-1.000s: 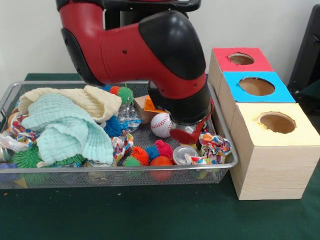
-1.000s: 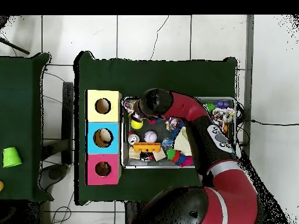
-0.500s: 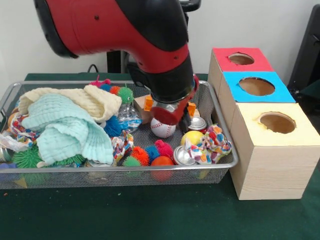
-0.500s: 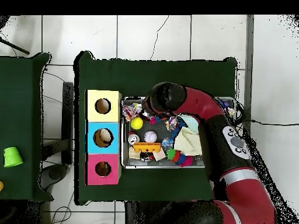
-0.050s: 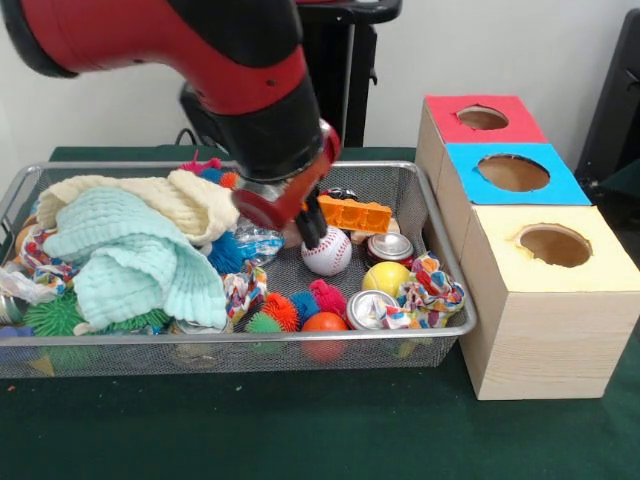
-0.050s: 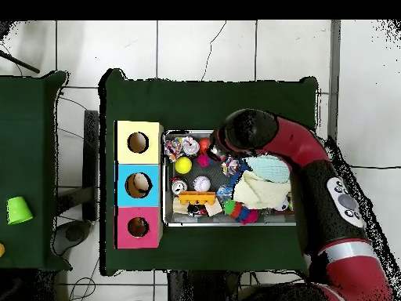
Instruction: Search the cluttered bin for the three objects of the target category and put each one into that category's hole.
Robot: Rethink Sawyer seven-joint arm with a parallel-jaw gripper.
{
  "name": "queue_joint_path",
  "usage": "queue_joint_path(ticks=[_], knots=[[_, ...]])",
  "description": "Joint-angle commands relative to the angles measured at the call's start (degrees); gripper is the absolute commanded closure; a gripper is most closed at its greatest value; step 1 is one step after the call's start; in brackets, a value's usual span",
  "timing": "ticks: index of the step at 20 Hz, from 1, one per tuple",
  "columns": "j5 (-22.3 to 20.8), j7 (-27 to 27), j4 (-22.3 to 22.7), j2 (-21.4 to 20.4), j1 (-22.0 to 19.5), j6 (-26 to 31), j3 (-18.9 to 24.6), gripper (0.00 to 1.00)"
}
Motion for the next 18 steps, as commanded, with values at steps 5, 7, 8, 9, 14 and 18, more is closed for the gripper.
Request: queue_joint_path(ticks=[5, 7, 8, 9, 14, 18], knots=[[-3.7, 5.1, 5.6, 1.3, 1.2, -4.5, 1.3, 1.0], [-4.1, 8.5, 6.4, 2.2, 2.9, -9.0, 0.8, 1.0], [-4.0, 9.8, 6.4, 2.4, 3.5, -9.9, 0.5, 1.0], [-4.2, 10.8, 6.0, 2.5, 4.4, -9.9, 0.1, 1.0], [-4.2, 14.1, 4.7, 3.3, 7.9, -11.2, -2.3, 1.0], [-3.6, 15.3, 4.4, 3.6, 9.9, -12.8, -3.9, 1.0]])
